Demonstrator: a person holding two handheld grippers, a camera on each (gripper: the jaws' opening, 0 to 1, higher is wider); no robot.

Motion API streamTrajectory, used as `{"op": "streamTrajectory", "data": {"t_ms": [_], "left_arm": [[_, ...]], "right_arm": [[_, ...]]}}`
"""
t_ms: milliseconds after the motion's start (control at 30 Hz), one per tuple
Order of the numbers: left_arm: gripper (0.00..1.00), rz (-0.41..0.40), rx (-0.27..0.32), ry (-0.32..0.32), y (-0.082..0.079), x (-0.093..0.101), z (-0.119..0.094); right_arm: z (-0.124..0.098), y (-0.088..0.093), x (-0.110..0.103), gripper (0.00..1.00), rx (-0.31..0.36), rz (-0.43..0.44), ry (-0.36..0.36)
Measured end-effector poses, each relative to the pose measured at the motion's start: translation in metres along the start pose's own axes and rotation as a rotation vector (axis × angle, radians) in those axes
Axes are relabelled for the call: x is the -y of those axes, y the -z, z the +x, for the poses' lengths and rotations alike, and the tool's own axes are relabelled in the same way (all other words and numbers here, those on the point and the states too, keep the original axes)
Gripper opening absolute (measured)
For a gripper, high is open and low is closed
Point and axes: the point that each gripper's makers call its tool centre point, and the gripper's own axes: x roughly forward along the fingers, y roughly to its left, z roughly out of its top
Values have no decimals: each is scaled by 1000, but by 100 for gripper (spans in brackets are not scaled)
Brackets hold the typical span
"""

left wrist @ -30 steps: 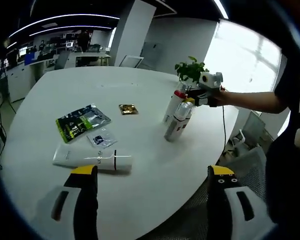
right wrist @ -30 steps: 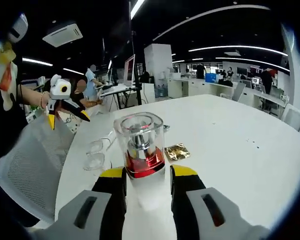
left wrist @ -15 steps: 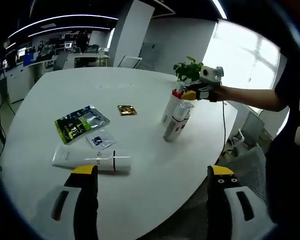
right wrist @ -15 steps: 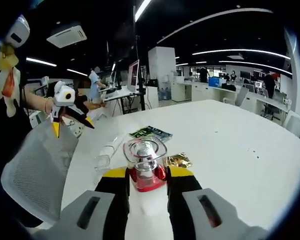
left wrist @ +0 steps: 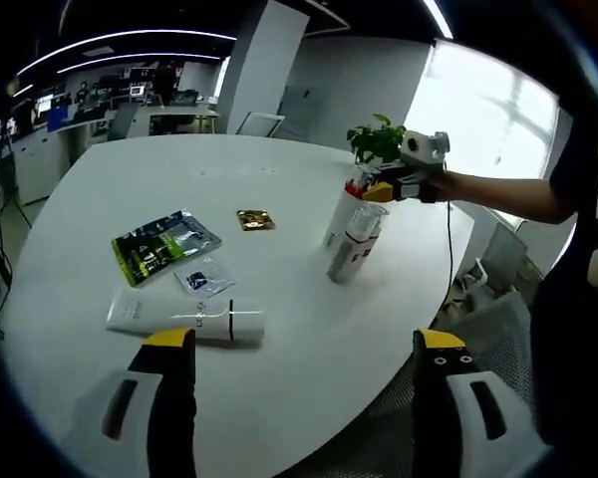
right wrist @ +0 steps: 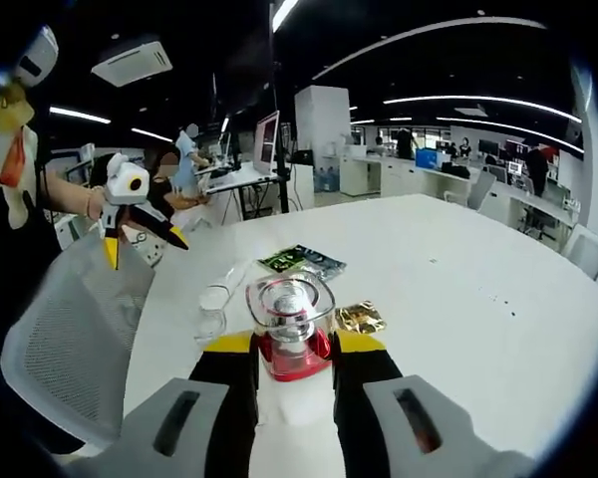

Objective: Arrange the skincare products in the storage area until every visible bottle or jar stands upright without overlapping.

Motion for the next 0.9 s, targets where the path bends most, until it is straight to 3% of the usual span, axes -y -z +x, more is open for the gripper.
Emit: {"op": "streamTrajectory", "data": {"t_ms": [567,800,900], "left_arm": [[83,5,7,7,0,1,-3],[83,16,16,19,-3,2,-5],[84,20,13,23,-2,2,-7]], "right_arm": [[-1,2,-1,29,-24,12,36],[-8,5,7,34,-48,10,94],[-16,-1,9,37,-34,11,128]]}}
